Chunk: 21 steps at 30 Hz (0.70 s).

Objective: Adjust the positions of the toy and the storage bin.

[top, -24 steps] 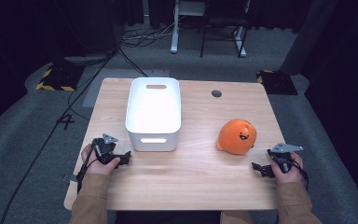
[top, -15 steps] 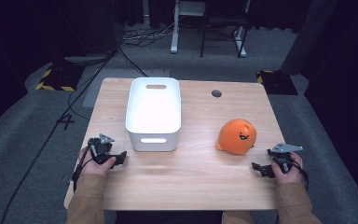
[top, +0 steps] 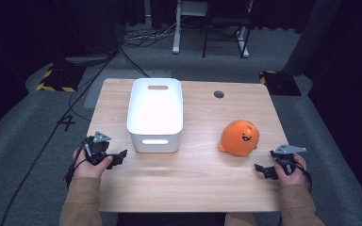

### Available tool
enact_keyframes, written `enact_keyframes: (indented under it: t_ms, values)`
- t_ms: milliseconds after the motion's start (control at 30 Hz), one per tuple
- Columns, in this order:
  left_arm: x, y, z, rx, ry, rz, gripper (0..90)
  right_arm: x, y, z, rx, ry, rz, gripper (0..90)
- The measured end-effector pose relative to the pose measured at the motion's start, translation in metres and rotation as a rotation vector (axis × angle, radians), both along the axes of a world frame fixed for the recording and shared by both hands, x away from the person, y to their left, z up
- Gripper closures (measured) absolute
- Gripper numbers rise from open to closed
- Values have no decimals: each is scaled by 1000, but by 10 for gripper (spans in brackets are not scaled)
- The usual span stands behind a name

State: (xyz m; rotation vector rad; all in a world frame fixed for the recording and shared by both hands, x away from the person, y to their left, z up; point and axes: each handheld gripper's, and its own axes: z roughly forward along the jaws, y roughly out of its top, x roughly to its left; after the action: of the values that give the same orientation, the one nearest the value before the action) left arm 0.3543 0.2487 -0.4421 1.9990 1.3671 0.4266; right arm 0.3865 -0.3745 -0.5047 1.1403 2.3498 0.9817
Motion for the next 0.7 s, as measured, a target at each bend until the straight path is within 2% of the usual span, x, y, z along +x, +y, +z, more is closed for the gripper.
enact_keyframes:
  t_ms: [67, 100, 233, 300, 333, 433, 467, 700]
  values:
    - [-3, -1, 9, -23, -21, -10, 202, 0, 0, 0, 1, 0, 0, 3]
    - [-3, -1, 9, -23, -21, -10, 202, 0, 0, 0, 1, 1, 0, 3]
    - [-9, -3, 21, -40, -69, -11, 202, 0, 0, 0, 1, 1, -1, 3]
    - [-11, -3, 24, -46, -76, -9, 200, 0, 0, 0, 1, 1, 0, 3]
    - [-12, -3, 28, -46, -115, -5, 196, 0, 0, 0, 1, 1, 0, 2]
    - [-12, -2, 31, -65, -134, 3, 187, 0, 0, 0, 5, 2, 4, 3]
    - [-13, -2, 35, -86, -159, 10, 188, 1, 0, 0, 5, 3, 9, 3]
    - [-14, -3, 45, -118, -208, 21, 188, 4, 1, 0, 7, 1, -8, 2]
